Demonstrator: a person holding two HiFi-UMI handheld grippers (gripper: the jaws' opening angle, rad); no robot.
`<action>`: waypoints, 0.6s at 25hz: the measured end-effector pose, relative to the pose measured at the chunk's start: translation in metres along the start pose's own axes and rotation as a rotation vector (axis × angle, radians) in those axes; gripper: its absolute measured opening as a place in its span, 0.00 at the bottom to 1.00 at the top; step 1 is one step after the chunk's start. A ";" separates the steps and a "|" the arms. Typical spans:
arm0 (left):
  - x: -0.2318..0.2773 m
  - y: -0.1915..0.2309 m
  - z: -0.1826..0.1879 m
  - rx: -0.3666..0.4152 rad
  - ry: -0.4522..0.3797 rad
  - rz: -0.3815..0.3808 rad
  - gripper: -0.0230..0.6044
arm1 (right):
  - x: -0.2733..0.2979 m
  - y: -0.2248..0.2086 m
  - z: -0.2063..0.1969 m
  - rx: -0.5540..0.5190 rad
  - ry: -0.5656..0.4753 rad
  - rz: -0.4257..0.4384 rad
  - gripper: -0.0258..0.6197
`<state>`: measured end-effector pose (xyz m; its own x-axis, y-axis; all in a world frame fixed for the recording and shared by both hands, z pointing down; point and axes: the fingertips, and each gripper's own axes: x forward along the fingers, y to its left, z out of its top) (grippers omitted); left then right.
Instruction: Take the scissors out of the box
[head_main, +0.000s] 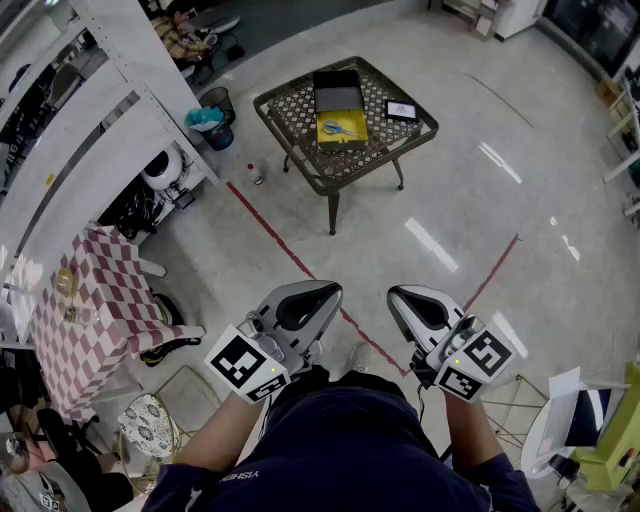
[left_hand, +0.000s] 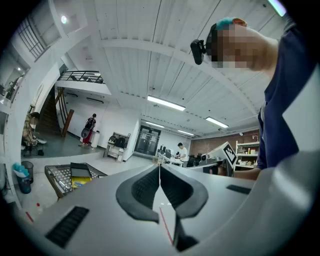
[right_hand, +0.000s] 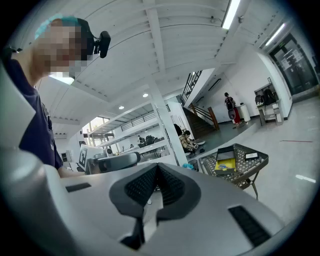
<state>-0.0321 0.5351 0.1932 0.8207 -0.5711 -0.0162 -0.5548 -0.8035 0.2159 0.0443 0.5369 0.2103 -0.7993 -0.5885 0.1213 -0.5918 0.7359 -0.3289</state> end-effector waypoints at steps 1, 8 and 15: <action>0.001 0.000 -0.001 0.000 0.001 0.001 0.08 | -0.001 -0.001 0.000 0.001 -0.001 0.001 0.07; 0.010 -0.005 -0.003 0.001 0.004 0.006 0.08 | -0.006 -0.007 -0.001 0.002 0.000 0.010 0.07; 0.025 -0.013 -0.013 0.001 0.007 0.023 0.08 | -0.020 -0.025 -0.002 0.033 -0.012 0.015 0.07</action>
<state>-0.0023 0.5338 0.2029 0.8089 -0.5880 -0.0040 -0.5735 -0.7904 0.2156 0.0749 0.5310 0.2179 -0.8066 -0.5817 0.1047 -0.5758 0.7334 -0.3615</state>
